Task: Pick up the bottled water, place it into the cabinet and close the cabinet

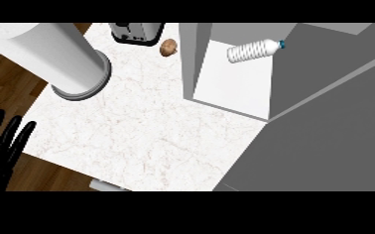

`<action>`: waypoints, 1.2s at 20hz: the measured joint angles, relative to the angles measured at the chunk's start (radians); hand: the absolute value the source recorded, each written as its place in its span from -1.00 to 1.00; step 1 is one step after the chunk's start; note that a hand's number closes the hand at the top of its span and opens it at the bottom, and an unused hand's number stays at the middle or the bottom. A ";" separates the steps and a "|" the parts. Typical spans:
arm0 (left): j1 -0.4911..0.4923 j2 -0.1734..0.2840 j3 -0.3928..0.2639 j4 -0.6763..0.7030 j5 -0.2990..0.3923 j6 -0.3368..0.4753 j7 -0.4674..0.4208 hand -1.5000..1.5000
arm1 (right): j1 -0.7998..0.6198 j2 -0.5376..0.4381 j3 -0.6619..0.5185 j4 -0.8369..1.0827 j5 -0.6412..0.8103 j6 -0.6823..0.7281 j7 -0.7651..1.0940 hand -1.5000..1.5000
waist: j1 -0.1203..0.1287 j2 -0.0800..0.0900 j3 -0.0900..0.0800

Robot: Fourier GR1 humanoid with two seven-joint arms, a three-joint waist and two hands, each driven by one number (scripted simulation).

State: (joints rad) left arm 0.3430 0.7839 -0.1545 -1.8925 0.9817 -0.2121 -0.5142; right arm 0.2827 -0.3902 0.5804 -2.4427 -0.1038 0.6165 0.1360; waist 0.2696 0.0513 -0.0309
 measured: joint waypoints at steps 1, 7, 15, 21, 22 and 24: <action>-0.003 0.001 0.002 -0.001 0.003 -0.003 0.000 -1.00 | -0.002 0.002 0.001 0.007 -0.015 0.004 -0.002 1.00 | 0.004 0.002 0.000; -0.012 0.009 0.014 0.003 0.011 -0.019 0.001 -1.00 | -0.014 0.022 -0.003 0.050 -0.100 0.013 -0.003 1.00 | 0.017 0.016 0.004; -0.015 0.017 0.029 0.019 0.023 -0.029 0.005 -1.00 | -0.172 0.090 -0.030 0.146 -0.142 -0.039 0.135 1.00 | 0.005 0.006 0.006; -0.012 0.016 0.034 0.031 0.033 -0.036 0.009 -1.00 | -0.368 0.144 -0.065 0.267 -0.135 -0.064 0.253 1.00 | -0.001 -0.004 0.008; -0.011 0.016 0.035 0.038 0.035 -0.038 0.009 -1.00 | -0.397 0.154 -0.067 0.284 -0.136 -0.065 0.269 1.00 | -0.003 -0.004 0.009; -0.011 0.017 0.039 0.044 0.039 -0.042 0.010 -1.00 | -0.458 0.181 -0.081 0.338 -0.137 -0.076 0.298 1.00 | -0.006 -0.005 0.010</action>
State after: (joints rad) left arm 0.3320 0.8012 -0.1156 -1.8488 1.0202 -0.2541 -0.5044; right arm -0.1751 -0.2096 0.4996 -2.1047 -0.2411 0.5409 0.4340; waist 0.2632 0.0459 -0.0210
